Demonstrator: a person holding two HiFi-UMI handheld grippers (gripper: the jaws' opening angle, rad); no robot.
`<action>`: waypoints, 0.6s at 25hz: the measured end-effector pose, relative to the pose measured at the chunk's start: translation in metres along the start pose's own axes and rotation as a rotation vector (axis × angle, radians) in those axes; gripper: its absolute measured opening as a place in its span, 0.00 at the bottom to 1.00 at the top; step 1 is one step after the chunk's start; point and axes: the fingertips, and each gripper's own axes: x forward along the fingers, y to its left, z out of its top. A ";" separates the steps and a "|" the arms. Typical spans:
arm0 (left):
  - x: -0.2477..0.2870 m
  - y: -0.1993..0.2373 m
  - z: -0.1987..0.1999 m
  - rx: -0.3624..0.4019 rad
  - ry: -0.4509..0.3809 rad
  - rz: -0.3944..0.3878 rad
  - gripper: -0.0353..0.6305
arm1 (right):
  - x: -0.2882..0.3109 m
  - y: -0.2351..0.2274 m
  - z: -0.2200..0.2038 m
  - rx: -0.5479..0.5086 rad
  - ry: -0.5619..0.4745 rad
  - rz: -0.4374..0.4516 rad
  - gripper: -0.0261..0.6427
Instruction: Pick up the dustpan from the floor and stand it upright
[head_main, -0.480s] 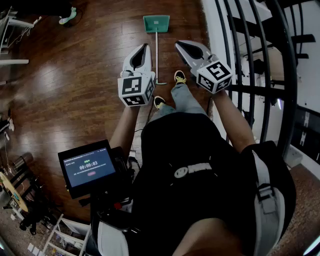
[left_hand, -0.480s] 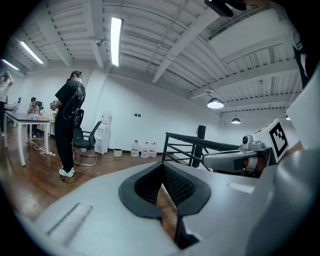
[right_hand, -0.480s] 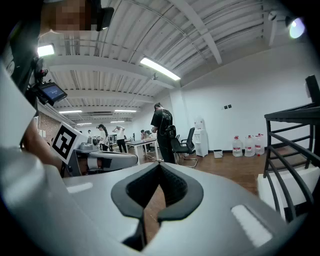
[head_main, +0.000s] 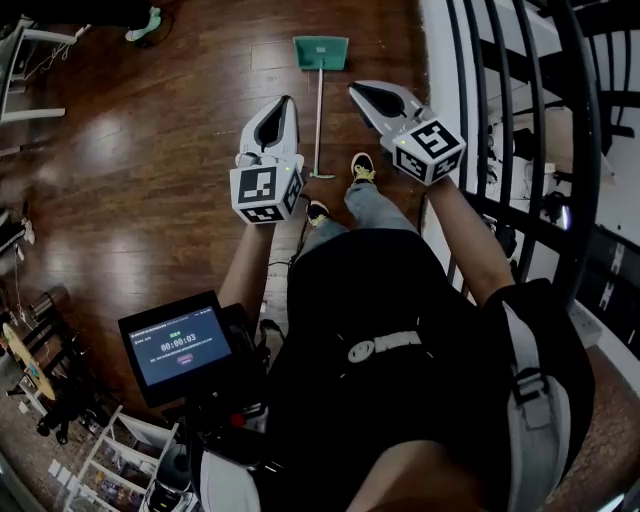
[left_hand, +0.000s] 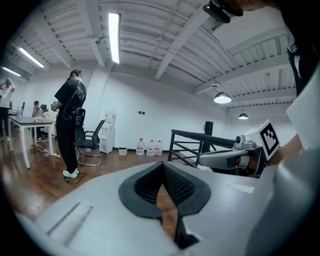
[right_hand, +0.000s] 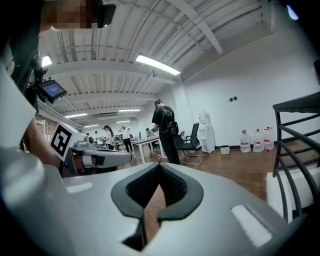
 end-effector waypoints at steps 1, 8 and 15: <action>0.001 0.001 0.004 0.002 0.003 0.011 0.08 | 0.002 -0.004 0.004 0.004 0.003 0.012 0.04; -0.009 0.032 0.003 0.004 0.043 0.109 0.08 | 0.029 -0.005 -0.021 0.022 0.112 0.122 0.04; -0.024 0.069 -0.040 -0.008 0.150 0.132 0.08 | 0.052 0.019 -0.078 -0.023 0.300 0.171 0.04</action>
